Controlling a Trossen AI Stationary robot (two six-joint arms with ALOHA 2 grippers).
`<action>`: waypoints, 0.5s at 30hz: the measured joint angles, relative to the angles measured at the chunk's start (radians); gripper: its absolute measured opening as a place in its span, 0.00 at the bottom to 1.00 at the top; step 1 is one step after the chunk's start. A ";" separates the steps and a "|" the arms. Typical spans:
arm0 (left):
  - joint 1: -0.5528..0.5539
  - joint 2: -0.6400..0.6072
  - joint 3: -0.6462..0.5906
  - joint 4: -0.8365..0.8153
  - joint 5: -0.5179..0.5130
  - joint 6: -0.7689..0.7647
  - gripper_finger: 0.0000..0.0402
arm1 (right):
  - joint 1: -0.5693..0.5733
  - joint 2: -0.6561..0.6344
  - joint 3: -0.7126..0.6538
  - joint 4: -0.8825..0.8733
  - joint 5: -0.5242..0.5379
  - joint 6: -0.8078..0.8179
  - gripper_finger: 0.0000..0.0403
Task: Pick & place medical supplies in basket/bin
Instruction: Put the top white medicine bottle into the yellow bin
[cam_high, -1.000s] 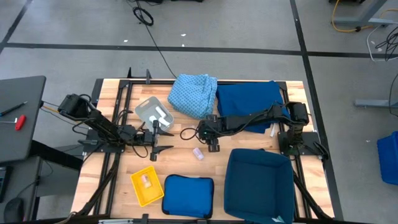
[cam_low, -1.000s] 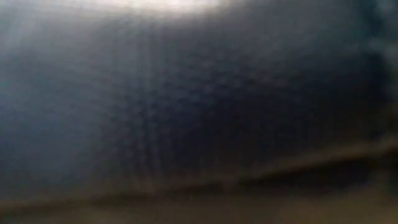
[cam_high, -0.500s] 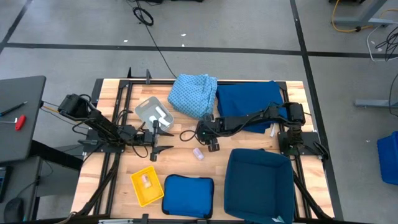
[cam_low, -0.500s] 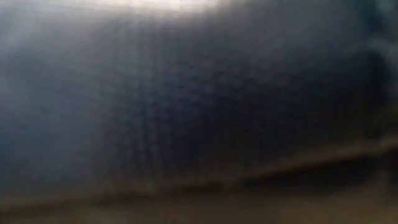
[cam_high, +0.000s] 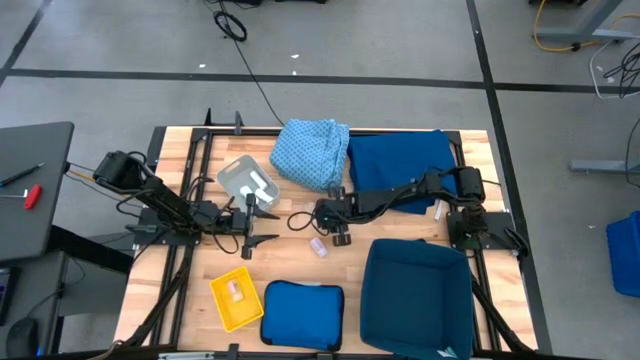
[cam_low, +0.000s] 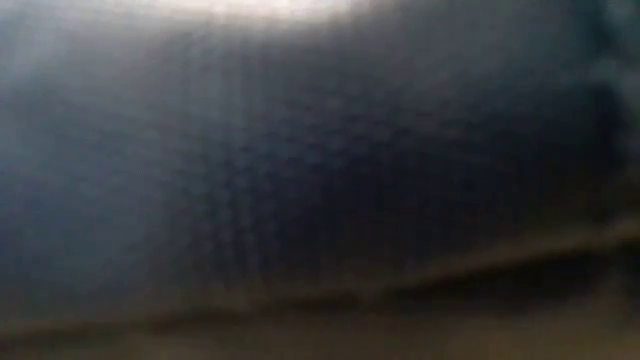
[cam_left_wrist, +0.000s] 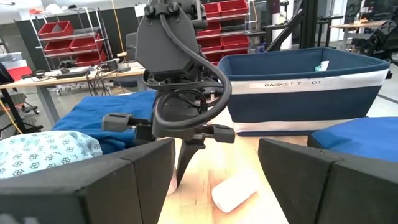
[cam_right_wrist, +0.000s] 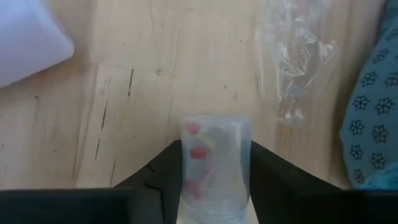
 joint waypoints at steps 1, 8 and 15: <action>0.000 0.000 0.000 0.000 0.000 0.000 0.59 | 0.003 -0.003 -0.001 0.005 0.004 0.008 0.35; 0.000 0.000 0.000 0.008 0.000 0.002 0.59 | 0.026 -0.013 -0.002 0.096 0.023 0.045 0.35; 0.000 0.000 0.000 0.041 0.000 0.003 0.57 | 0.060 -0.063 -0.002 0.212 0.040 0.051 0.35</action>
